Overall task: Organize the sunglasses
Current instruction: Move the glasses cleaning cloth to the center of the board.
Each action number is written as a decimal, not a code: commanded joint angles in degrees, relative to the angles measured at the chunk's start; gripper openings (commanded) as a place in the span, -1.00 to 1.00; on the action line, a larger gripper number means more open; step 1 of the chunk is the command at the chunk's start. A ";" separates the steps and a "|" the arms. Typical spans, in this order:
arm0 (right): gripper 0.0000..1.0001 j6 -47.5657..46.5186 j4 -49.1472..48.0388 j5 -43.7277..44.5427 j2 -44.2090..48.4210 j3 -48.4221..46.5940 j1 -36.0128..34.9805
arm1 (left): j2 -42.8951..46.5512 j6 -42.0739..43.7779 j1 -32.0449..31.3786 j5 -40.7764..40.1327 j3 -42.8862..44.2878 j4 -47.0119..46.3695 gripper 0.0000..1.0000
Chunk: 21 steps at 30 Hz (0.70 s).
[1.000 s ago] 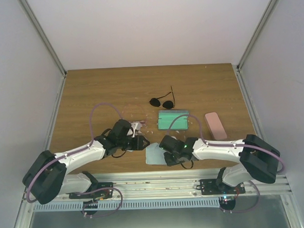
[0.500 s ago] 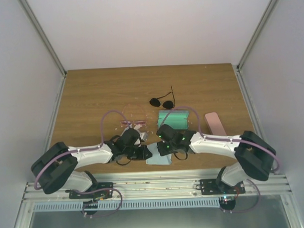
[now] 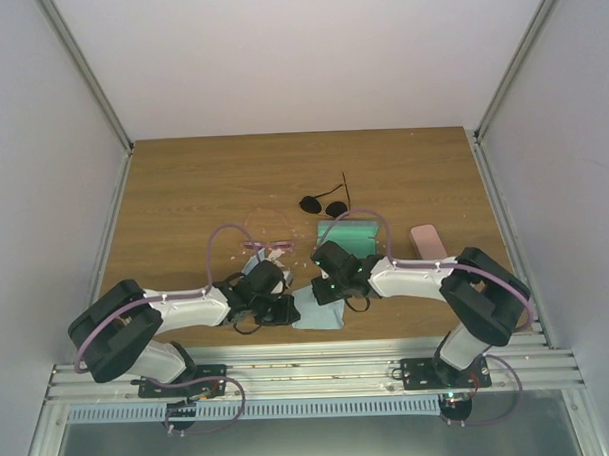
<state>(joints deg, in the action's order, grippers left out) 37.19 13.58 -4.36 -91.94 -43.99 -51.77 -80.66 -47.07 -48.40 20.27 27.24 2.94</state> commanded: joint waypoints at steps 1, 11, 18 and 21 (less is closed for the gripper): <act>-0.92 -4.05 -1.62 4.23 -1.82 -2.71 2.20 | -1.76 2.31 -0.31 -2.31 1.59 6.18 -0.85; -0.89 -8.61 -5.43 6.54 -6.55 -9.00 6.57 | -1.03 3.68 -0.28 -2.27 3.53 7.34 -0.85; -0.74 -6.55 -2.02 3.44 0.71 -5.15 6.60 | 0.50 4.19 -0.20 -1.27 7.68 4.45 -0.79; -0.74 -4.35 -0.39 0.05 4.42 -0.87 6.59 | -0.71 4.55 0.04 -1.94 10.31 3.56 -0.74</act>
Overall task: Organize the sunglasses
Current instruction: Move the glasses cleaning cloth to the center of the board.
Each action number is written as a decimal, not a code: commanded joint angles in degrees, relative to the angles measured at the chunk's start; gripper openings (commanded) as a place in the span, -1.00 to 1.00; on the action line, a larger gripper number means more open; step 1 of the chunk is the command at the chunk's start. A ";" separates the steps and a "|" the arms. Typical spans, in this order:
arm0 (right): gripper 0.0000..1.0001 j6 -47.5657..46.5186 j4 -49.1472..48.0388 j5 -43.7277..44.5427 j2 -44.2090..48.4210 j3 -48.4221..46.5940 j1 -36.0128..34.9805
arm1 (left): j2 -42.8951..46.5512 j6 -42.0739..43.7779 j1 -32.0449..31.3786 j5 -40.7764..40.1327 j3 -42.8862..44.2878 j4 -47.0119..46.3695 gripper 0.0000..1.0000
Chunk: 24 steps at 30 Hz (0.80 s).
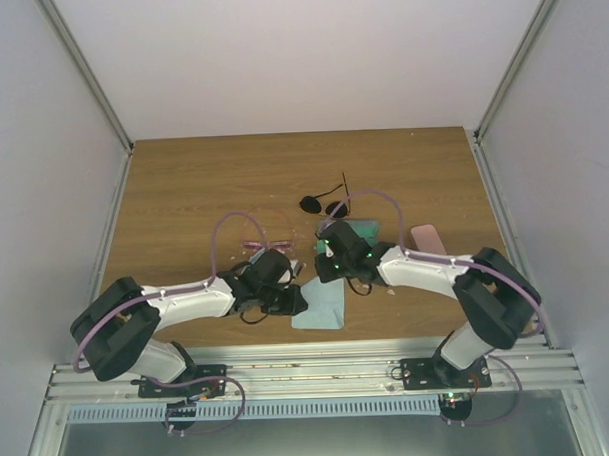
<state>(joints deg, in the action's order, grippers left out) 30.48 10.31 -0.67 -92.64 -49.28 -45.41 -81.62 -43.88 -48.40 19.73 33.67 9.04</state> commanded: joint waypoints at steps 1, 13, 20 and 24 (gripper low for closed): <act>-0.74 3.31 3.33 -4.66 6.24 6.00 0.23 | -0.49 1.57 0.13 -1.36 4.75 -2.68 -0.71; -0.99 10.47 2.20 -16.92 13.96 17.41 0.25 | -15.05 5.97 0.62 -0.18 17.46 4.28 -0.64; -0.99 12.50 4.59 -13.52 11.53 18.02 0.40 | -17.53 4.89 1.45 -8.27 19.17 10.01 -0.71; -0.99 12.93 8.57 -8.78 11.21 16.88 1.04 | -16.54 4.64 1.95 -15.74 19.61 13.97 -0.71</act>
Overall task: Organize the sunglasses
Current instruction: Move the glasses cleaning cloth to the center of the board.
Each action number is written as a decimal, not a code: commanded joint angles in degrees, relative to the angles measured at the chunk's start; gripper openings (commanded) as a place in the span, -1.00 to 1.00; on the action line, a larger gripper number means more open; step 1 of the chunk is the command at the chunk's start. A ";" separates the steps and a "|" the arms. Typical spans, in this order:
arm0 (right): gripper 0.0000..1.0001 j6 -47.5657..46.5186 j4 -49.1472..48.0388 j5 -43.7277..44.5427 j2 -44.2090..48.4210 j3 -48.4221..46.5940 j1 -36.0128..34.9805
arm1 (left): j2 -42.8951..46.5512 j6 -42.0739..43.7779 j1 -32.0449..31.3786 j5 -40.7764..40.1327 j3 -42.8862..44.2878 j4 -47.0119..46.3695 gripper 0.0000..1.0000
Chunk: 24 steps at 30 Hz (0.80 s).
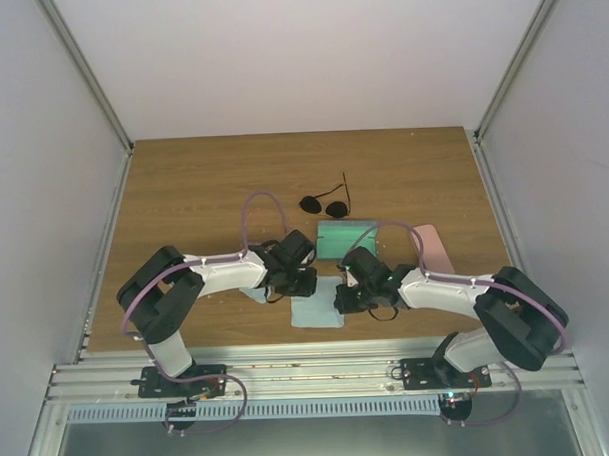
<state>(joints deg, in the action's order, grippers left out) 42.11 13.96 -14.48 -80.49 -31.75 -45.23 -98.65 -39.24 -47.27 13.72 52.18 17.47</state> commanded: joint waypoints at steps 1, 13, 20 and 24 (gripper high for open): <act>-0.99 1.39 5.60 6.00 -0.84 -0.94 0.85 | 0.87 -0.22 1.04 -11.71 1.34 6.52 -0.71; -0.89 -0.93 6.14 6.64 2.83 -5.28 0.80 | 7.84 -0.60 2.09 -16.74 3.48 5.52 -0.64; -0.59 -2.92 9.24 10.25 0.27 -9.25 0.85 | 11.53 -4.29 2.00 6.01 -6.31 -3.95 -0.61; -0.61 -3.83 8.54 10.66 -2.43 -10.69 0.85 | 14.36 -6.81 1.87 13.48 -12.96 -9.09 -0.66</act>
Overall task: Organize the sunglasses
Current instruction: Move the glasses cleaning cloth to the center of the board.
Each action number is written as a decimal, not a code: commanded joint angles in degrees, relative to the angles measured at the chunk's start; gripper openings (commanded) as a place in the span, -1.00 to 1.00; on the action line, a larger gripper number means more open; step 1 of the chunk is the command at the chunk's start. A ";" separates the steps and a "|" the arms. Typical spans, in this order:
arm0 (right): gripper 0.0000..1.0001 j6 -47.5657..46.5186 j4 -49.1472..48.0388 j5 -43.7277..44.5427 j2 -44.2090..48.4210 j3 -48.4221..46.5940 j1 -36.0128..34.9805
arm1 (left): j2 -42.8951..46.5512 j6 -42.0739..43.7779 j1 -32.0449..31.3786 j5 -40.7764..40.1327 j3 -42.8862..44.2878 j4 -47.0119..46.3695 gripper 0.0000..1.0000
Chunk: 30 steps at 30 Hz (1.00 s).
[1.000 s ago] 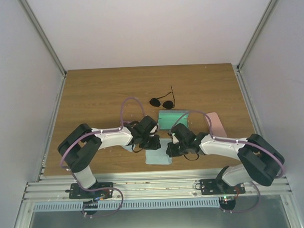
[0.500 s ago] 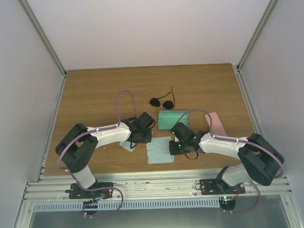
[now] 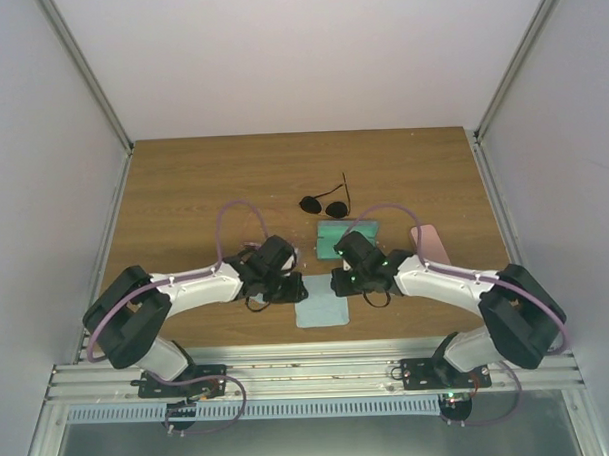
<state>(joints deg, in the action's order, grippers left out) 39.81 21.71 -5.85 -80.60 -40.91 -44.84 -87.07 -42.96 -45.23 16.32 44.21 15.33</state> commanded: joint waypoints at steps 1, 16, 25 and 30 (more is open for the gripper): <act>-0.64 -1.73 0.00 1.58 -2.92 -1.50 0.50 | 3.04 -3.47 -0.27 11.77 -6.31 -7.59 -0.67; -0.69 4.69 1.07 4.46 -6.11 -1.55 0.50 | 3.90 0.04 -0.90 4.32 -10.41 5.69 -0.70; -0.68 6.74 2.70 6.14 -3.93 -3.66 0.45 | 10.98 1.18 -0.86 10.41 -9.34 1.16 -0.73; -0.68 7.71 0.58 5.01 -2.48 -1.19 0.48 | 6.29 -0.44 -1.15 16.30 -10.08 -5.69 -0.80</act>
<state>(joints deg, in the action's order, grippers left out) 45.93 23.51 -1.26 -84.93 -43.42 -44.80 -77.49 -42.92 -45.91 27.73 34.65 15.88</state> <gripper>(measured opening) 0.159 0.108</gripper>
